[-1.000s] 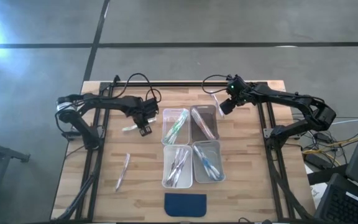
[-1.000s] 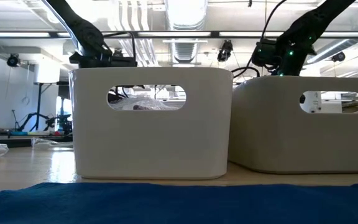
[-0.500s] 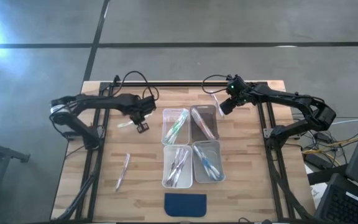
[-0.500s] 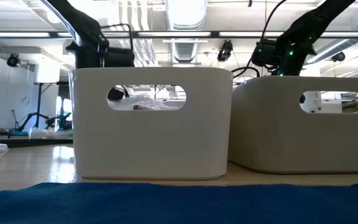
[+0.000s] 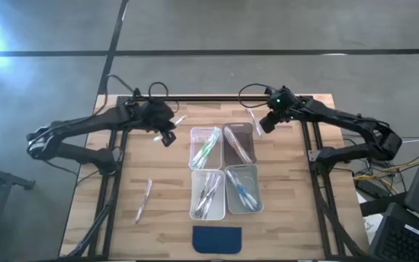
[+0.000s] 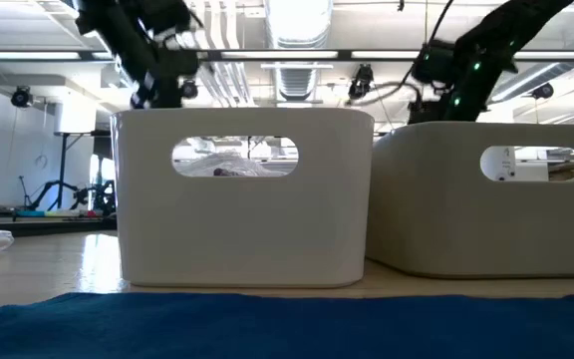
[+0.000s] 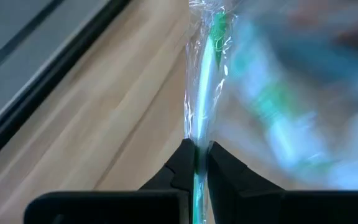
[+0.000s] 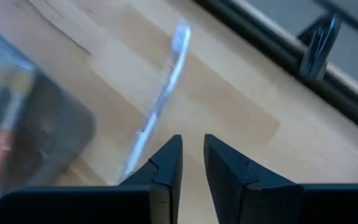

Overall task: Pick & Place Toothbrushes
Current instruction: Put the green toothbrush into the transparent bin

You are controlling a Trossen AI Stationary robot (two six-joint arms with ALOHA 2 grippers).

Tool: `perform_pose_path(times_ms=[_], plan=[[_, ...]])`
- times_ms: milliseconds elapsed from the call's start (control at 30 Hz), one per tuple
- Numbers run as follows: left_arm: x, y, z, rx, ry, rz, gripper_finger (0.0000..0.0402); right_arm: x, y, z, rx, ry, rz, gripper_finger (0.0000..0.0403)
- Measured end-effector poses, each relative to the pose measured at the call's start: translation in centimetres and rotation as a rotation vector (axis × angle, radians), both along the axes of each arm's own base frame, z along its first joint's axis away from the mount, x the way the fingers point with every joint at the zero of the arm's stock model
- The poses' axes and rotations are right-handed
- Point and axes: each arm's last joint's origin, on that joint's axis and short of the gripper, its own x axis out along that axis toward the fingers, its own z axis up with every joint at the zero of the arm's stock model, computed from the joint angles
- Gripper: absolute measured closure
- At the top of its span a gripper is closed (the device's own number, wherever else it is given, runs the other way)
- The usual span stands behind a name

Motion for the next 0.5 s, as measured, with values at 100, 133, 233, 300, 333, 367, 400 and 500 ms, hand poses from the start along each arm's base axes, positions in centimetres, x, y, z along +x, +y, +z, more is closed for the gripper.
perform_pose_path(times_ms=[100, 133, 233, 300, 333, 367, 400, 500], plan=[[0.1, -0.7, 1.7, 0.01, -0.17, -0.077, 0.0377, -0.1, 1.4, 1.5, -0.046, -0.059, 0.046, 0.0351], [0.3, -1.0, 2.1, 0.014, -0.223, -0.108, 0.0377, 0.0, 2.0, 2.0, -0.061, -0.08, 0.068, 0.0353], [0.8, -2.1, 2.7, 0.019, -0.343, -0.23, 0.0376, 0.2, 4.2, 3.3, -0.112, -0.172, 0.151, 0.0358], [1.3, -2.9, 3.1, 0.031, -0.427, -0.315, 0.0376, 0.5, 6.0, 3.9, -0.15, -0.253, 0.227, 0.036], [1.6, -3.3, 3.3, 0.036, -0.468, -0.354, 0.0376, 0.6, 6.9, 4.2, -0.172, -0.303, 0.271, 0.036], [1.9, -3.7, 3.5, 0.044, -0.509, -0.387, 0.0376, 0.7, 7.8, 4.4, -0.195, -0.358, 0.314, 0.0359], [2.2, -4.1, 3.7, 0.052, -0.548, -0.416, 0.0376, 0.8, 8.7, 4.5, -0.216, -0.418, 0.357, 0.0357], [3.2, -5.5, 4.3, 0.072, -0.638, -0.486, 0.0376, 0.9, 11.5, 4.7, -0.275, -0.616, 0.489, 0.0352]])
